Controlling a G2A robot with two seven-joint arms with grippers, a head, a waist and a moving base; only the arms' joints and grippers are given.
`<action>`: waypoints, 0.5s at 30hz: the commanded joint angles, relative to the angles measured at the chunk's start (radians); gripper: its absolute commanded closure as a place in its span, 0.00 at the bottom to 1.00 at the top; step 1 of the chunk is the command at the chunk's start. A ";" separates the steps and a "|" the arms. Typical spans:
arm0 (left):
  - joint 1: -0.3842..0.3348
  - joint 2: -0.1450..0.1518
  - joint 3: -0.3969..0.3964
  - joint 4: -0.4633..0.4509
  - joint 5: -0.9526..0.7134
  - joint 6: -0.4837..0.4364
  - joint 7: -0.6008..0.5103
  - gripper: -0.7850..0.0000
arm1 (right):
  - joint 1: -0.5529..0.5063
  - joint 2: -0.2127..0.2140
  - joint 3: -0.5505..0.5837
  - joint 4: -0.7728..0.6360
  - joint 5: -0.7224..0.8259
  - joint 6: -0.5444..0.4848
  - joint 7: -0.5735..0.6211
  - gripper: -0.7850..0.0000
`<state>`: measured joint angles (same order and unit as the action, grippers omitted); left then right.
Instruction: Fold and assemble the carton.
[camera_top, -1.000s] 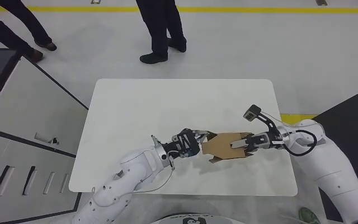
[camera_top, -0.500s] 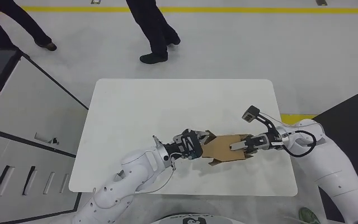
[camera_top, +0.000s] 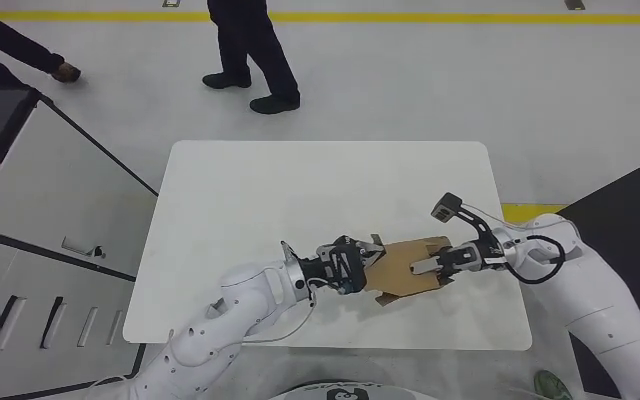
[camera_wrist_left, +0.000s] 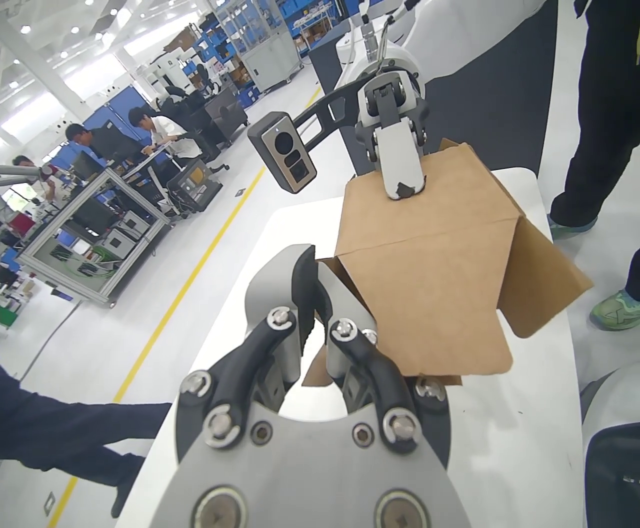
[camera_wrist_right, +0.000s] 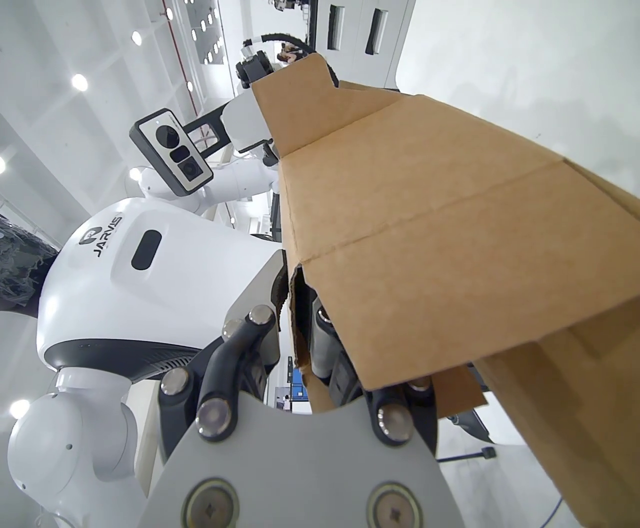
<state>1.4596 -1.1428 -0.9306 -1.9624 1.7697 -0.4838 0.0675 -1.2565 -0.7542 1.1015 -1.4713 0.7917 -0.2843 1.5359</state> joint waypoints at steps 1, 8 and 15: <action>0.003 -0.001 -0.004 0.002 -0.012 0.019 0.003 1.00 | -0.002 0.000 0.007 0.010 0.014 -0.001 -0.001 1.00; 0.039 0.006 -0.048 -0.004 -0.037 0.061 0.027 1.00 | -0.019 -0.008 0.032 0.041 0.067 -0.019 -0.018 1.00; 0.092 0.019 -0.105 -0.023 -0.042 0.081 0.053 1.00 | -0.028 -0.018 0.056 0.053 0.106 -0.014 -0.014 1.00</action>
<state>1.5401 -1.1267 -1.0250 -1.9845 1.7280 -0.4049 0.1175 -1.2830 -0.7703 1.1525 -1.4193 0.8891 -0.3003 1.5200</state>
